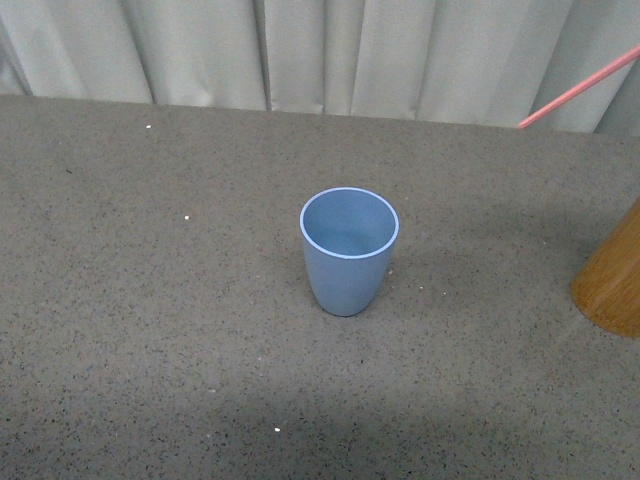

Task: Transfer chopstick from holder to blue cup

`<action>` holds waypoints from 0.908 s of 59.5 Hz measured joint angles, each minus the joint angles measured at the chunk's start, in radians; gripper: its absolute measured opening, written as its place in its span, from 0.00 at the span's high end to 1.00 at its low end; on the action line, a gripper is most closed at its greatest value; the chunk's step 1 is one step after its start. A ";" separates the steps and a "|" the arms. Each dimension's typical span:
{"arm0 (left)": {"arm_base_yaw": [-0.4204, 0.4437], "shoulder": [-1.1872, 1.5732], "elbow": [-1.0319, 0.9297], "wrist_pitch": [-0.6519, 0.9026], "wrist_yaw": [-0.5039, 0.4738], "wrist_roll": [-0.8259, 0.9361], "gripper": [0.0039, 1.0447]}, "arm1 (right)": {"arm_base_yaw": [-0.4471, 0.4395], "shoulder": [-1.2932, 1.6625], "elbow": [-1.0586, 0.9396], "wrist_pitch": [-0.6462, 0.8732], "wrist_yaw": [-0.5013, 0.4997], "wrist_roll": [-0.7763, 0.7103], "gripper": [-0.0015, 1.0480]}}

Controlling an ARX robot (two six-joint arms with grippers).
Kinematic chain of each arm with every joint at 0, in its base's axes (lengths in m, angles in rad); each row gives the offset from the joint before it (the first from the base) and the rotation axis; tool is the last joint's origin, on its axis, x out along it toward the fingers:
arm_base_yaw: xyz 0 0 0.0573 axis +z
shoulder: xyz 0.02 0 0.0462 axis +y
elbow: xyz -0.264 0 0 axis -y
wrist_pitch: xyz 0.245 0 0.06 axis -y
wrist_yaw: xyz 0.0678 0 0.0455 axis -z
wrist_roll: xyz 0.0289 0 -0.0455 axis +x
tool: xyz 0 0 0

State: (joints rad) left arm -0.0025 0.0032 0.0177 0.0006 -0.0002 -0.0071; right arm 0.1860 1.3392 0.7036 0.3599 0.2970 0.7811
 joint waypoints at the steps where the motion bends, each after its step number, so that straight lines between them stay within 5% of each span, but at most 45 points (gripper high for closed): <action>1: 0.000 0.000 0.000 0.000 0.000 0.000 0.06 | 0.004 0.005 0.000 0.004 -0.002 0.002 0.99; 54: 0.000 0.000 0.000 0.000 0.000 0.000 0.06 | 0.173 0.350 0.119 0.122 -0.088 0.088 0.99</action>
State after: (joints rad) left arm -0.0025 0.0032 0.0177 0.0006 -0.0002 -0.0071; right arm 0.3588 1.6894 0.8223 0.4820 0.2089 0.8688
